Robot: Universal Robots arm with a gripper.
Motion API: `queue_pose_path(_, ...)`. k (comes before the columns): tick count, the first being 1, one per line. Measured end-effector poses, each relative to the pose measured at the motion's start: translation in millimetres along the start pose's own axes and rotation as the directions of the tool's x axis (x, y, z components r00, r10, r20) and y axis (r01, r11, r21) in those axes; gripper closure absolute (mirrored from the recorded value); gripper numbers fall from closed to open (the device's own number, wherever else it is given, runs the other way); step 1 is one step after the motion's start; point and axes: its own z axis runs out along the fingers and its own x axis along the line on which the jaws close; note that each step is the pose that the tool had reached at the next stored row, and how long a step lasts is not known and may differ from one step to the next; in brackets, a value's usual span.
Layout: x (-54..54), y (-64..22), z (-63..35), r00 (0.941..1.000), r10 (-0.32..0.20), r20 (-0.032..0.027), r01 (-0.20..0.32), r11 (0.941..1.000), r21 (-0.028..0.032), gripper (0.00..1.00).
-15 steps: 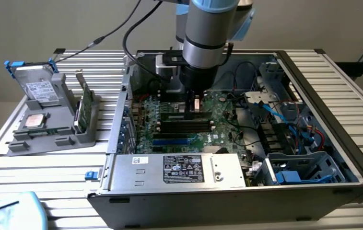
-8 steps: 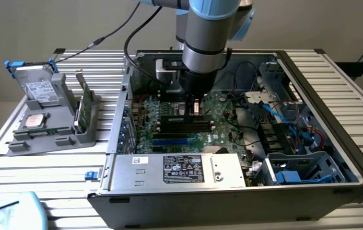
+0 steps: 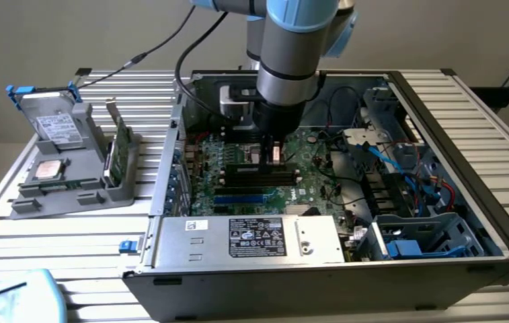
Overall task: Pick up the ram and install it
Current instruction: 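Insert the ram into the slot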
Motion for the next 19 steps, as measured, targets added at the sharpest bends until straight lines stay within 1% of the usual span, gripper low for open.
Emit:
queue_pose_path(9, 0.4, -0.4, 4.2, 1.0000, 0.008, 0.0005, -0.008, 1.0000, 0.0003, 0.85)
queue_pose_path(12, 0.9, -0.5, 4.9, 1.0000, 0.008, 0.0006, -0.008, 1.0000, -0.0011, 0.85)
queue_pose_path(14, 1.7, -0.6, 4.9, 1.0000, 0.008, 0.0005, -0.008, 1.0000, -0.0033, 0.85)
queue_pose_path(16, 2.8, -0.8, 4.9, 1.0000, 0.009, 0.0005, -0.009, 0.9999, -0.0069, 0.85)
queue_pose_path(17, 3.5, -1.0, 4.9, 1.0000, 0.009, 0.0006, -0.009, 0.9999, -0.0093, 0.85)
queue_pose_path(19, 5.5, -1.9, 4.7, 1.0000, 0.009, 0.0006, -0.009, 0.9998, -0.0164, 0.85)
